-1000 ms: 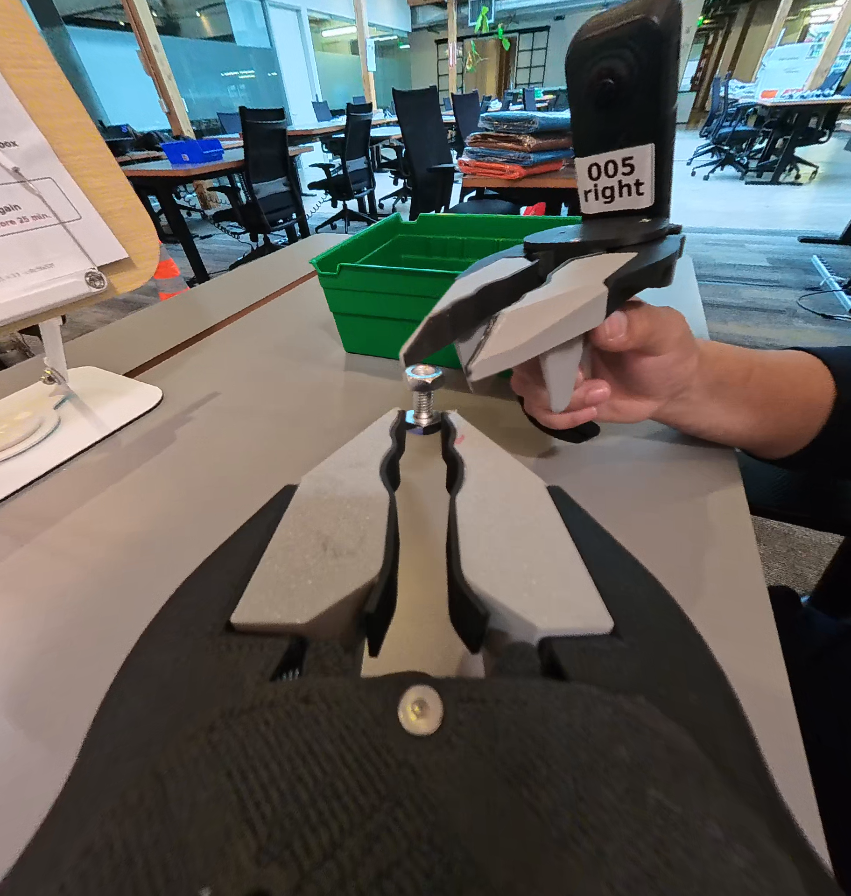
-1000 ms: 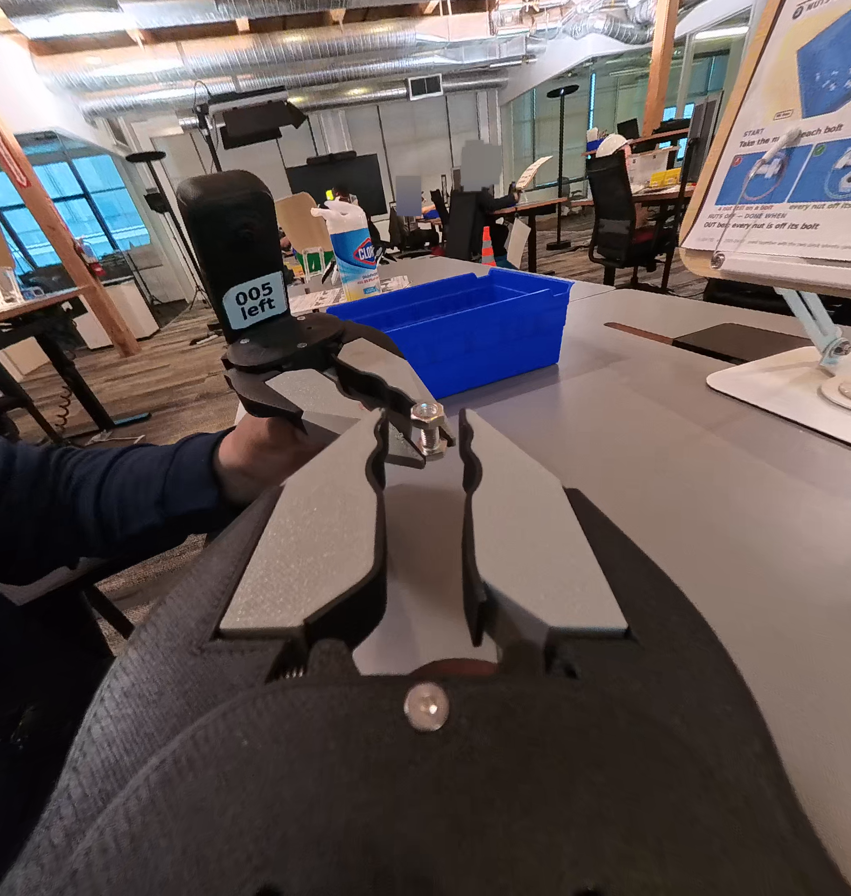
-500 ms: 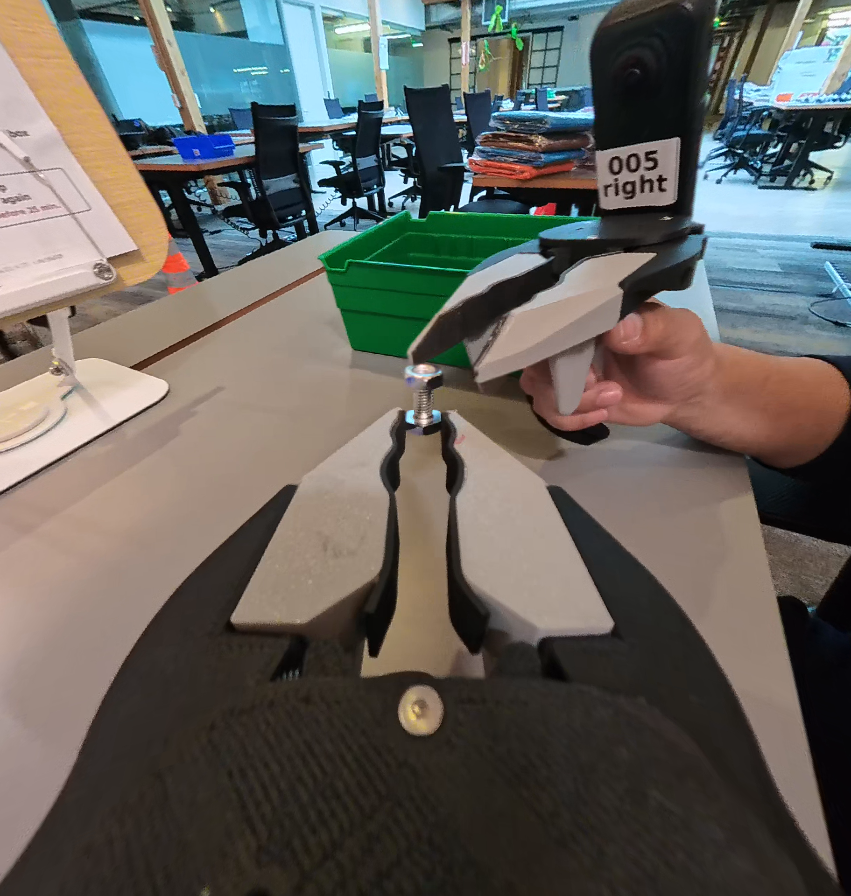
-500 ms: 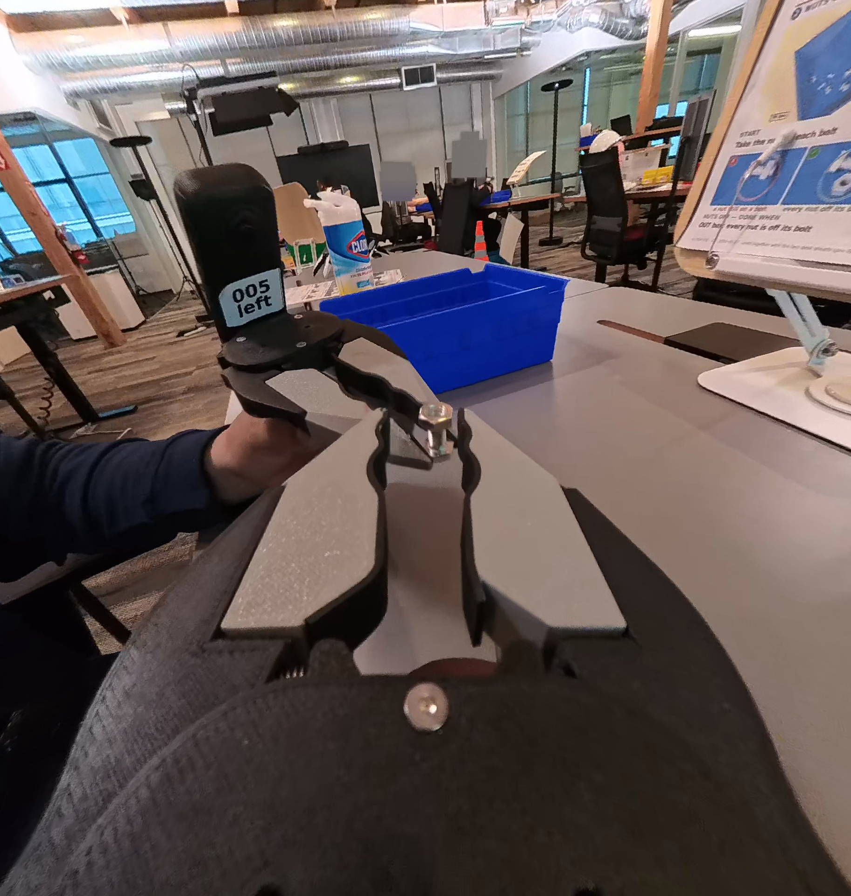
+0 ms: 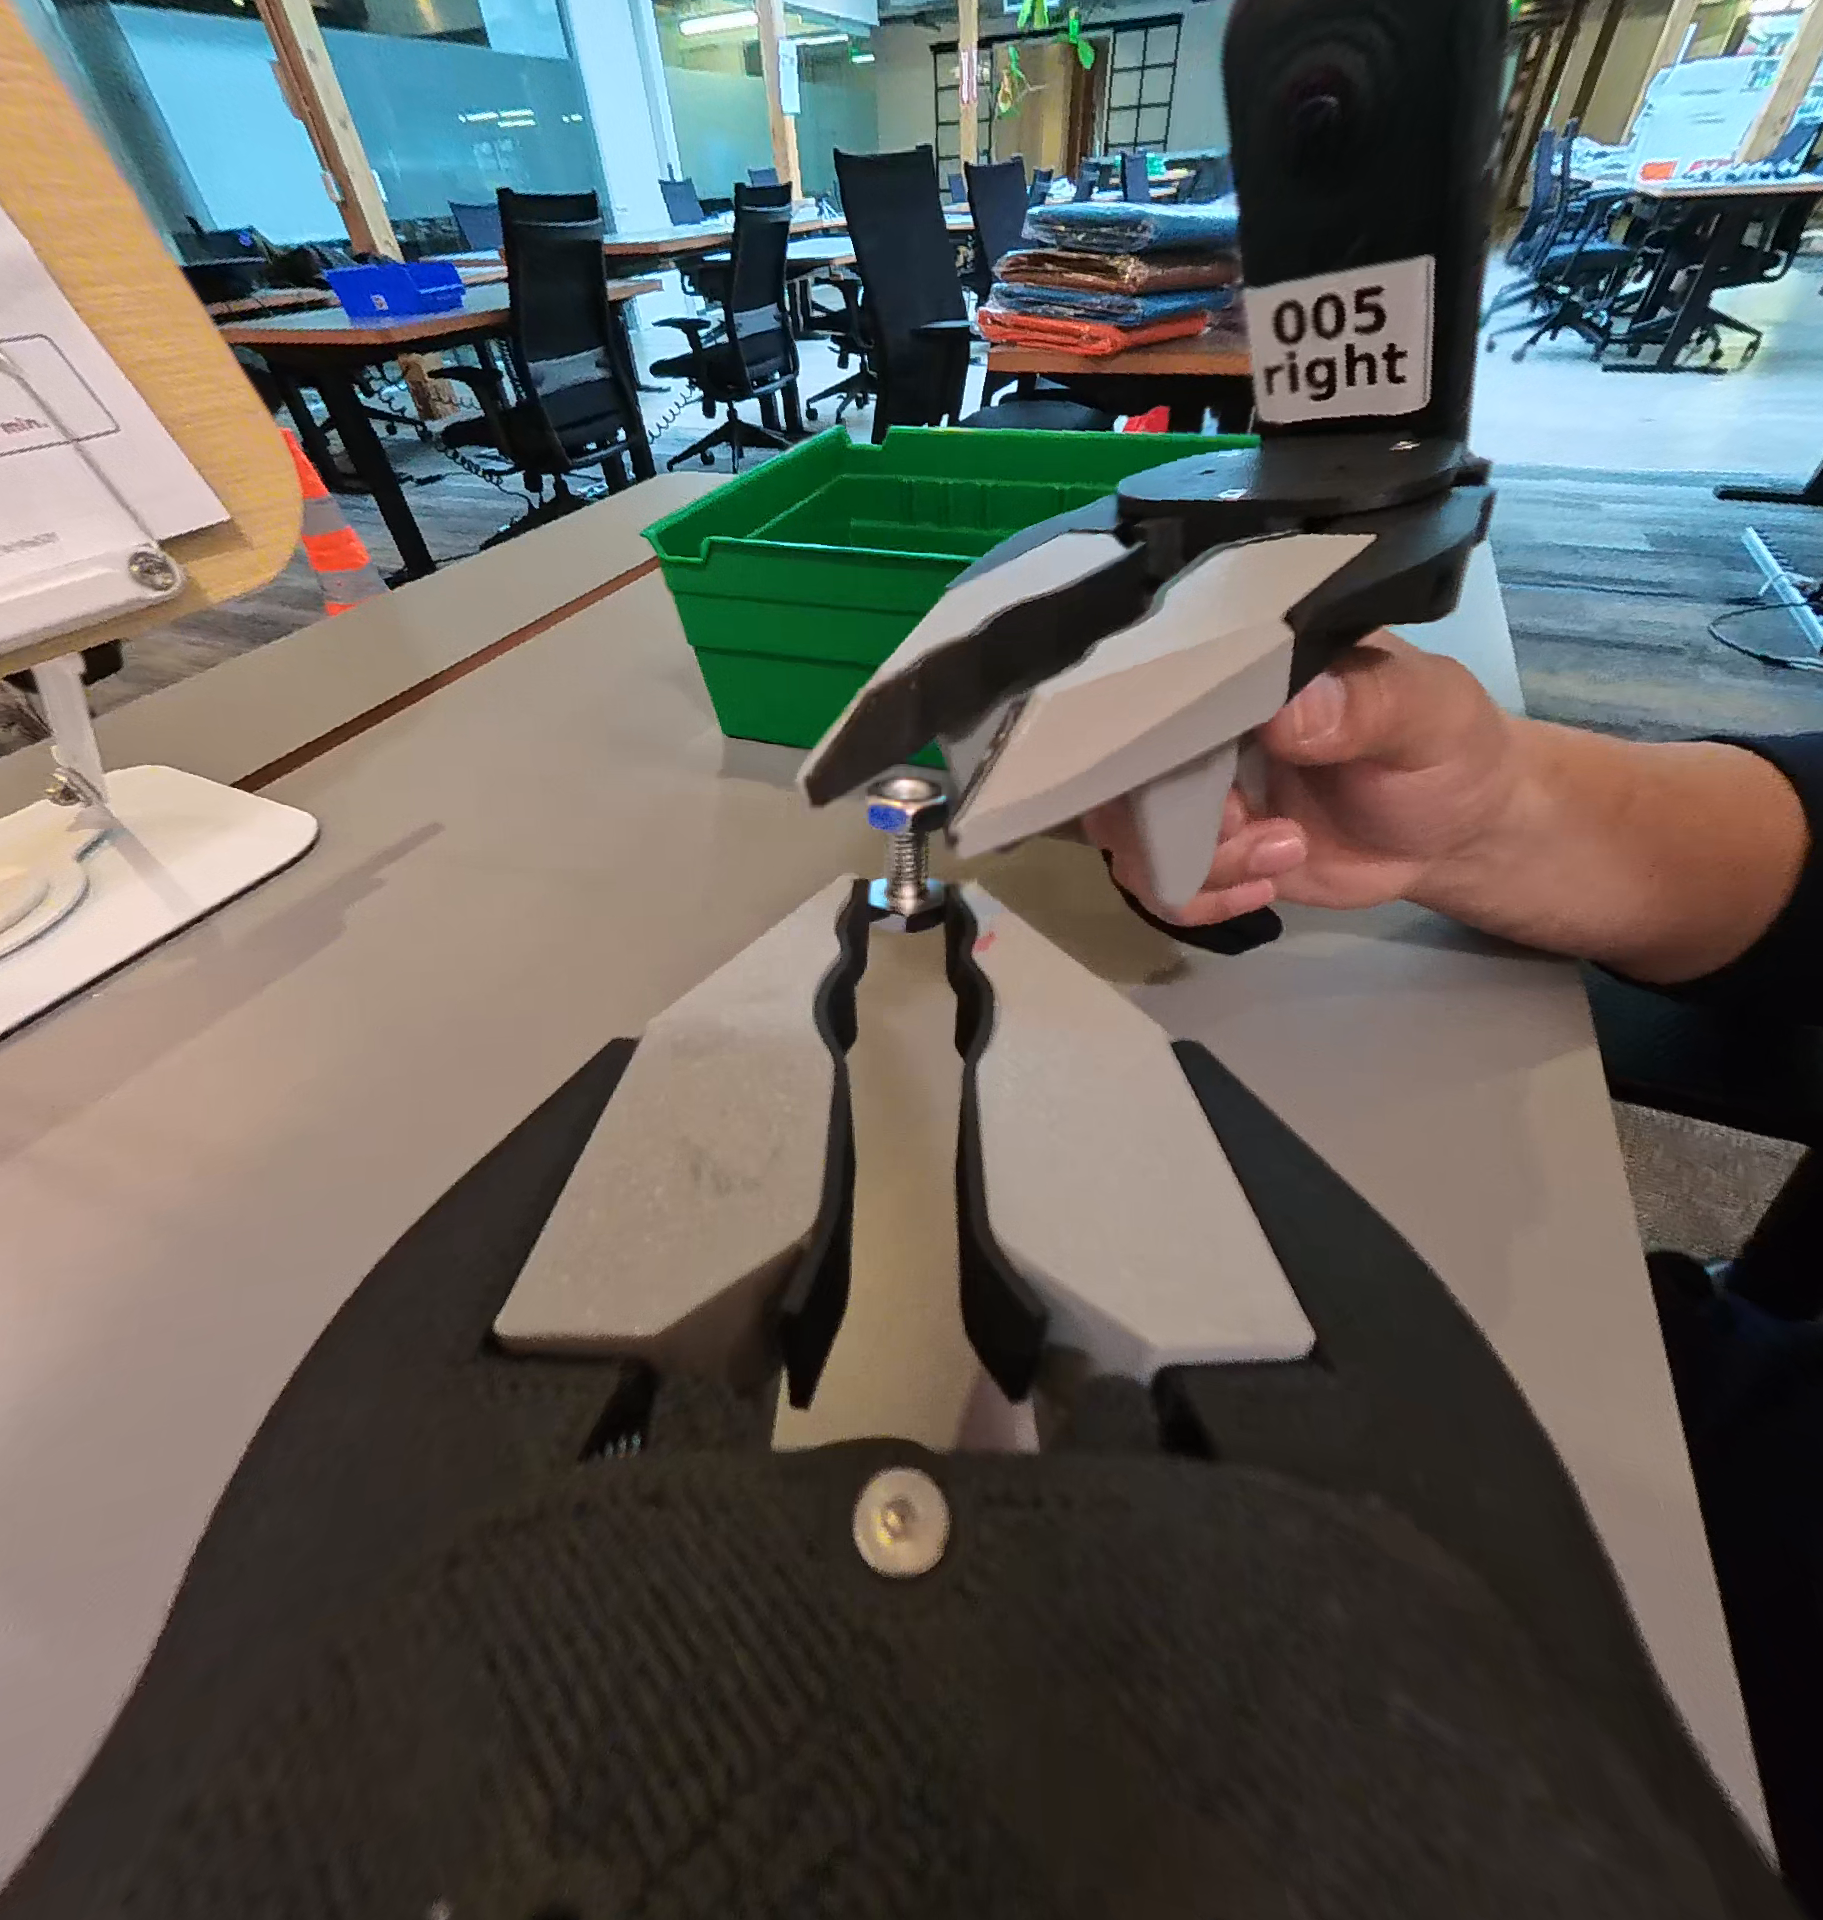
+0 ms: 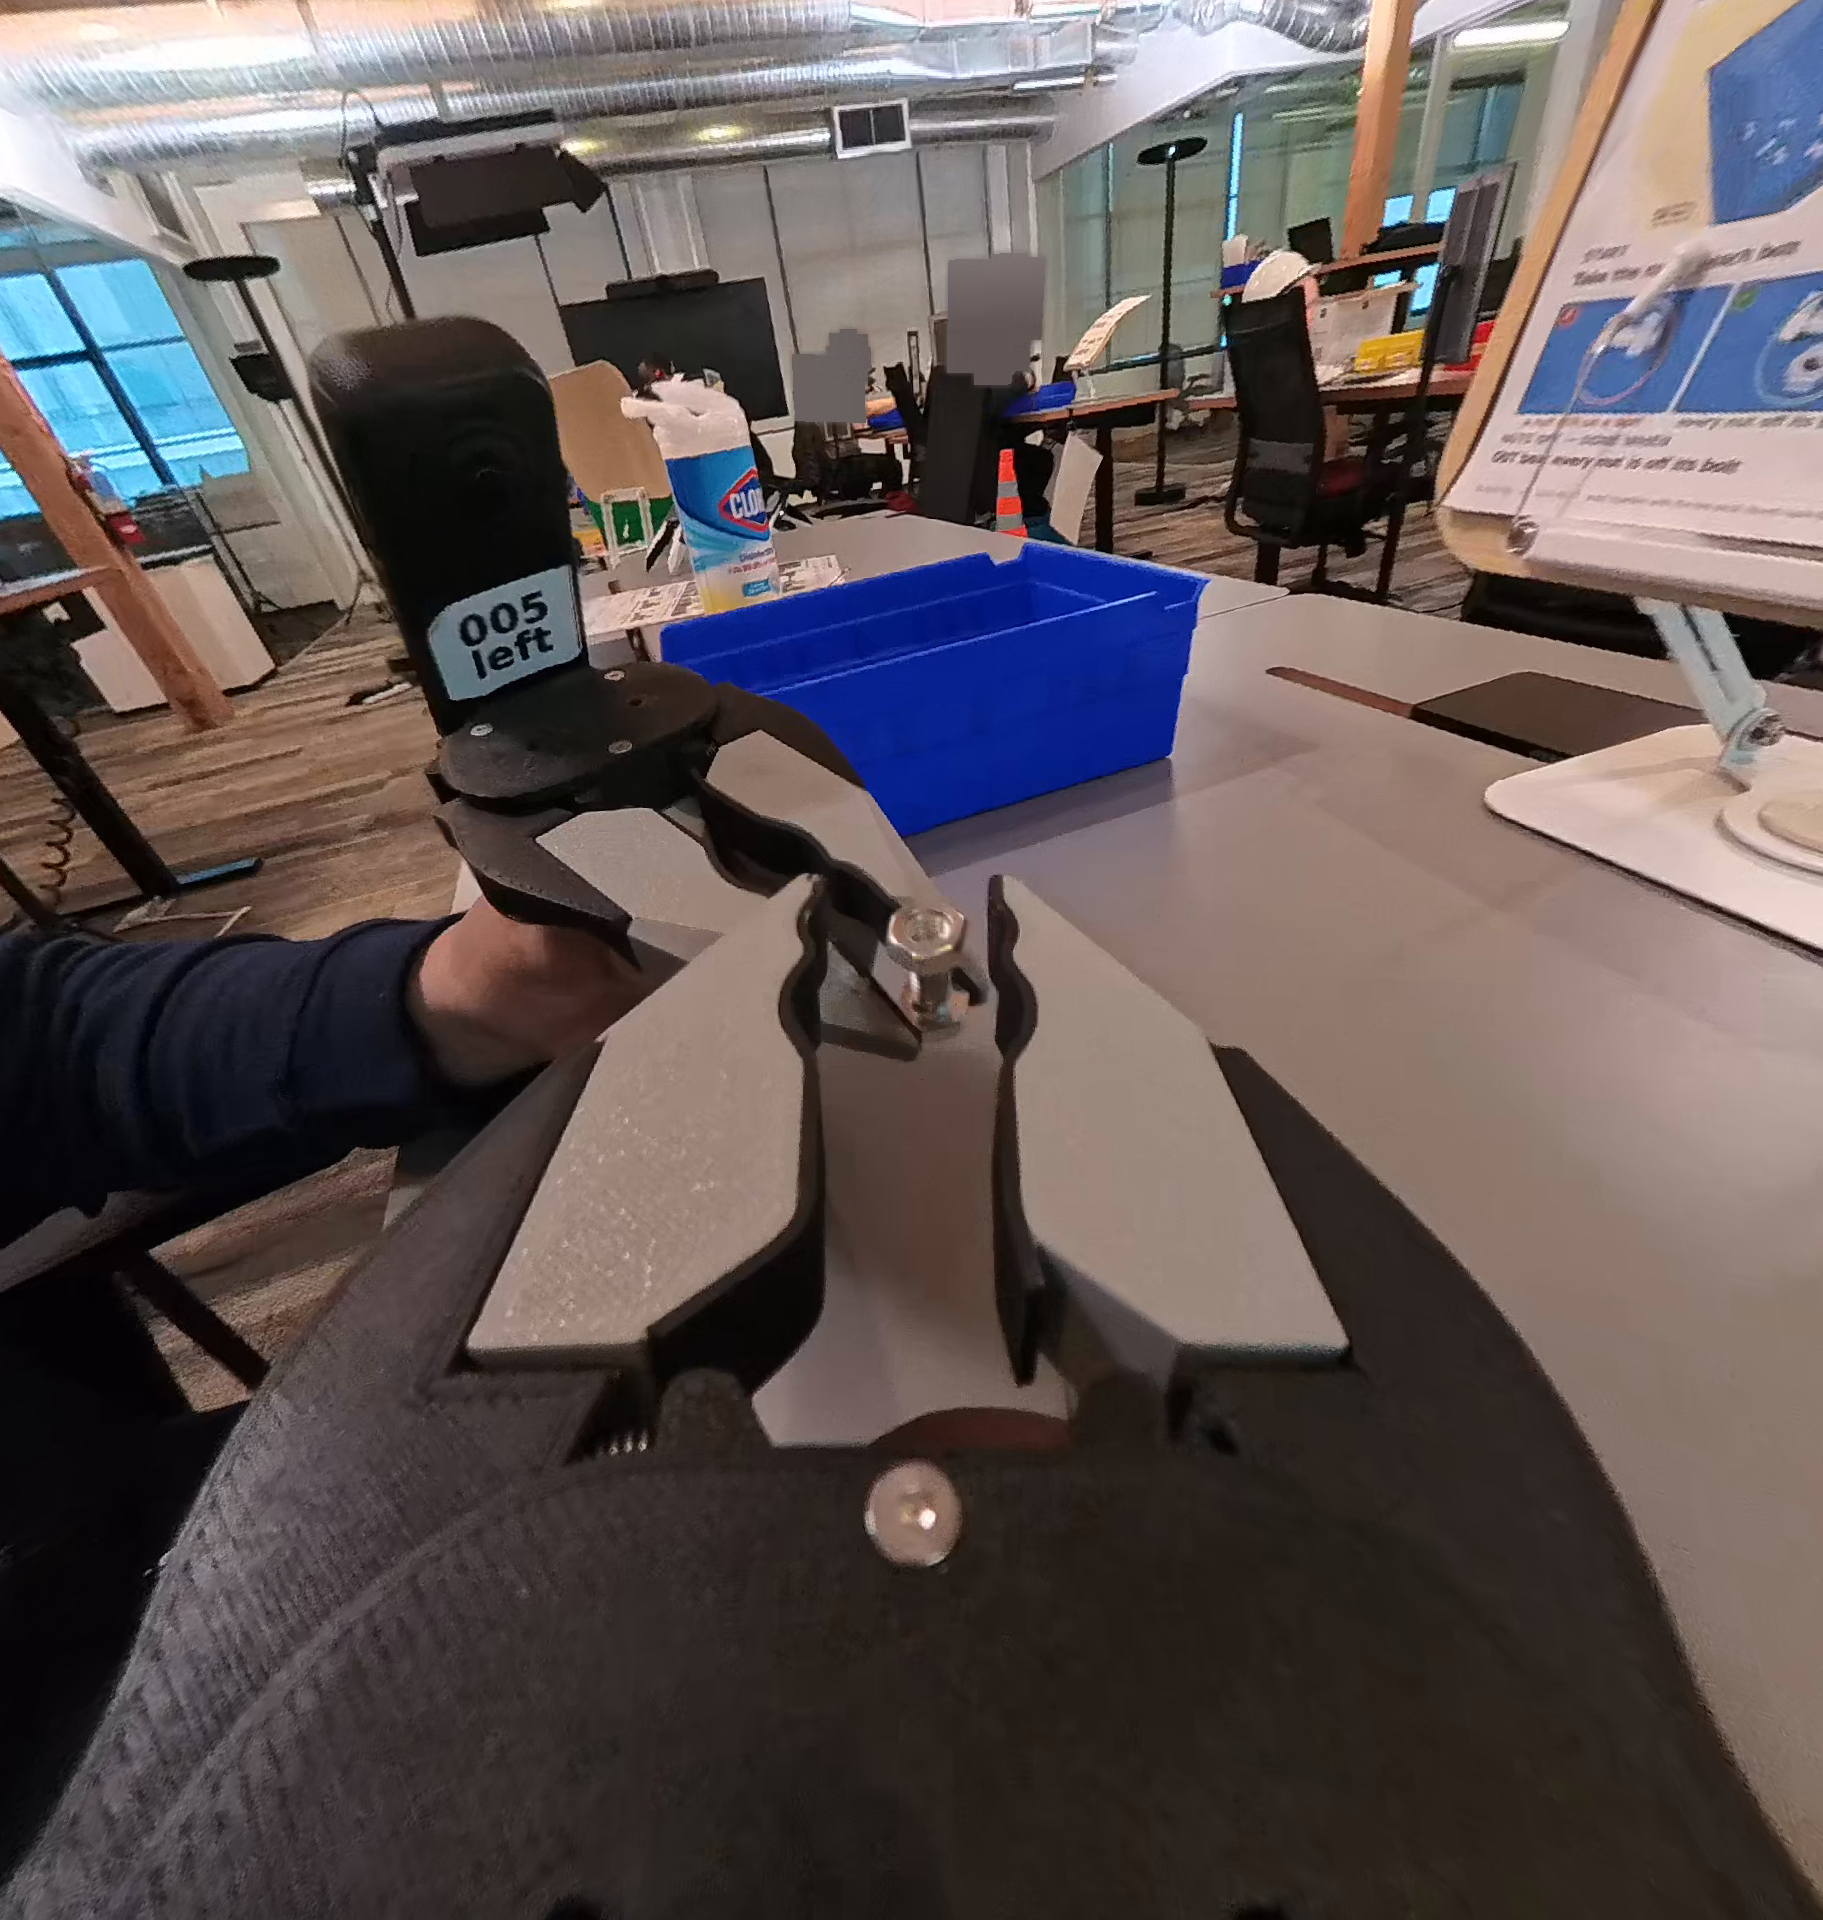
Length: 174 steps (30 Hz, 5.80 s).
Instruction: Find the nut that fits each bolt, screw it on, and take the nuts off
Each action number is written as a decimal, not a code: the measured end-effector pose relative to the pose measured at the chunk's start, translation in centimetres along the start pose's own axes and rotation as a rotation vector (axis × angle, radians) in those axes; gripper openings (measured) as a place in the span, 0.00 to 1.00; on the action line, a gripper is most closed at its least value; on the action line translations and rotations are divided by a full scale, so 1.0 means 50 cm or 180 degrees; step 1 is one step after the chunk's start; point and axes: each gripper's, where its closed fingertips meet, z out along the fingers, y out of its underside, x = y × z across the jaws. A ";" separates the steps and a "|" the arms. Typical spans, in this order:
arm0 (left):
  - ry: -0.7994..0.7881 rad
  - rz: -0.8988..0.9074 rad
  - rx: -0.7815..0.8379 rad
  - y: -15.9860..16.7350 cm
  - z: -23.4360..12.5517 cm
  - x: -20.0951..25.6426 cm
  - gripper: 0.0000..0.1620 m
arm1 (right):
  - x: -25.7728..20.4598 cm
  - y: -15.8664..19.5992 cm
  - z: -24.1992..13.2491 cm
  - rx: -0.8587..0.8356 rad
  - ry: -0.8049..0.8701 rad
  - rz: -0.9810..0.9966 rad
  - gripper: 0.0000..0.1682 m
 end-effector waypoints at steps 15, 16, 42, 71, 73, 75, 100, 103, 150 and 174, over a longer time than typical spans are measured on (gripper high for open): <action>0.0014 0.0016 -0.0029 0.002 0.001 0.003 0.07 | 0.005 0.014 0.005 -0.0107 0.0075 -0.0085 0.08; 0.0032 -0.0016 -0.0027 0.003 0.001 0.002 0.08 | 0.007 0.007 0.002 -0.0055 0.0078 -0.0071 0.08; 0.0047 0.0164 -0.0458 0.066 0.027 0.011 0.07 | 0.568 0.108 -0.437 -0.2355 0.2897 0.0810 0.15; -0.0546 0.0954 -0.0548 0.061 0.035 0.000 0.08 | 0.047 0.096 -0.059 -0.1558 0.0869 0.0195 0.03; -0.0562 0.0642 -0.0482 0.058 0.028 -0.018 0.10 | 0.062 0.061 -0.106 -0.1488 0.1112 0.0029 0.03; -0.0514 0.0315 -0.0504 0.064 0.023 -0.032 0.12 | 0.091 0.016 -0.180 -0.1417 0.1474 -0.0138 0.03; -0.0451 0.0321 -0.0771 0.100 0.037 -0.032 0.10 | 0.058 -0.083 -0.269 -0.1300 0.1429 -0.0484 0.10; -0.0492 0.0308 -0.0786 0.104 0.035 -0.040 0.10 | 0.007 -0.075 -0.138 -0.1073 0.0937 -0.0550 0.13; -0.0968 -0.0233 -0.2412 0.201 -0.604 -0.388 0.17 | 0.099 0.102 0.039 -0.1058 0.1127 -0.1110 0.22; -0.1289 0.0585 -0.2115 0.066 -0.494 -0.390 0.09 | 0.035 0.084 0.045 -0.0913 0.0585 -0.0790 0.20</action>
